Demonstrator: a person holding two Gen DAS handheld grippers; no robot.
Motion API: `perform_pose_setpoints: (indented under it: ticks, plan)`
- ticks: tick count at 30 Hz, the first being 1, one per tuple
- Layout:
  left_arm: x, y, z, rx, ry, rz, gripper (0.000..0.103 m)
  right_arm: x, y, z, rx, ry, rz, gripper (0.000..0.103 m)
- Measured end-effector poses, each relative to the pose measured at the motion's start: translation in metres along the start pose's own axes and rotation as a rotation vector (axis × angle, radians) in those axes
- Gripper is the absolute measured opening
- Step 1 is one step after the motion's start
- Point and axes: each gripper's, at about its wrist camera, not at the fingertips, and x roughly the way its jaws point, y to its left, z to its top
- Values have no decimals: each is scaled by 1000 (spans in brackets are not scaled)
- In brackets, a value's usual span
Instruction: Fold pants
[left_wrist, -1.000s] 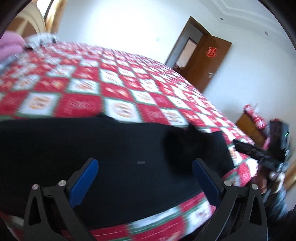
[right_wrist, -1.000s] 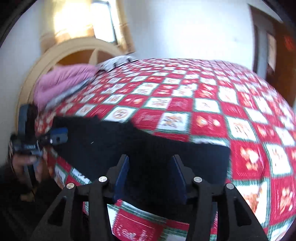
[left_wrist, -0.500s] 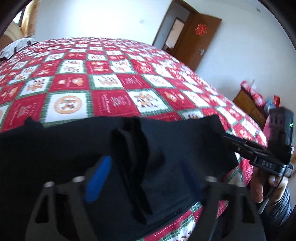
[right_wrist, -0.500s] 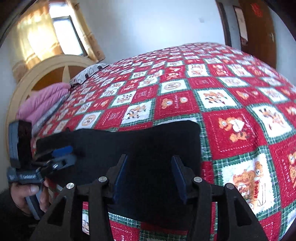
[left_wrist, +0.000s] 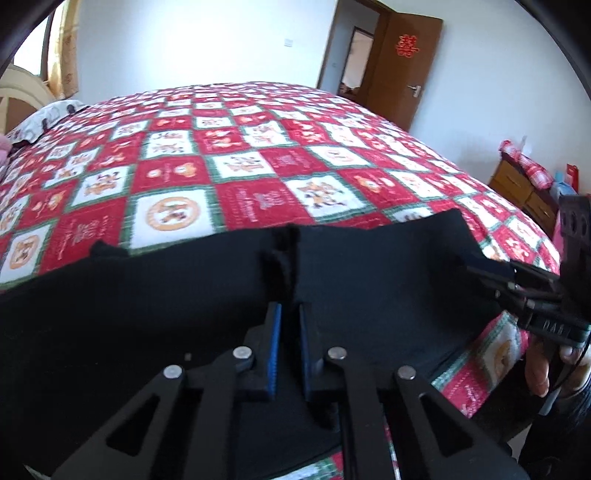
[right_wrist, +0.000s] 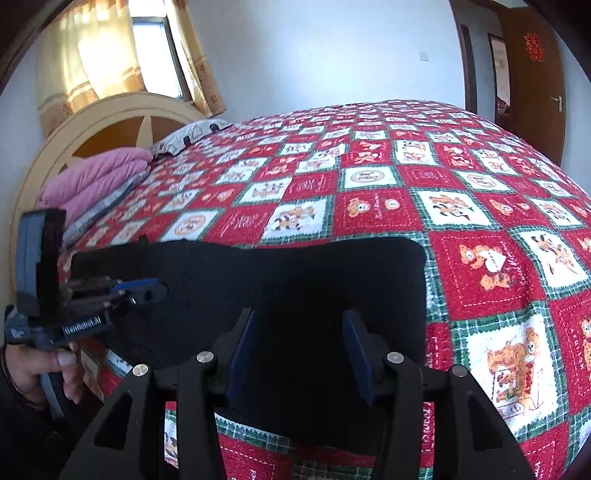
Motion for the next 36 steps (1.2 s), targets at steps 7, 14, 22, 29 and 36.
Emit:
perform_pose_setpoints:
  ticks: [7,14,22,29,36]
  plan:
    - [7,10,-5,-29,13,-10,20,23,23,-19,-197,54,-99,62]
    - [-53,43,-16,29,-115,145,93,0,13,-10,-118,-50,-53,62]
    - [-128,212,-51,-290,-190,386,93,-10,9,-4,-60,-110,-45,62]
    - [-135,290,-101,-576,-209,299,80,-11,14,-6,-80,-132,-54,62]
    - [-118,276,-110,-544,-180,299,75,-16,2,-5,-42,-144,-71,62]
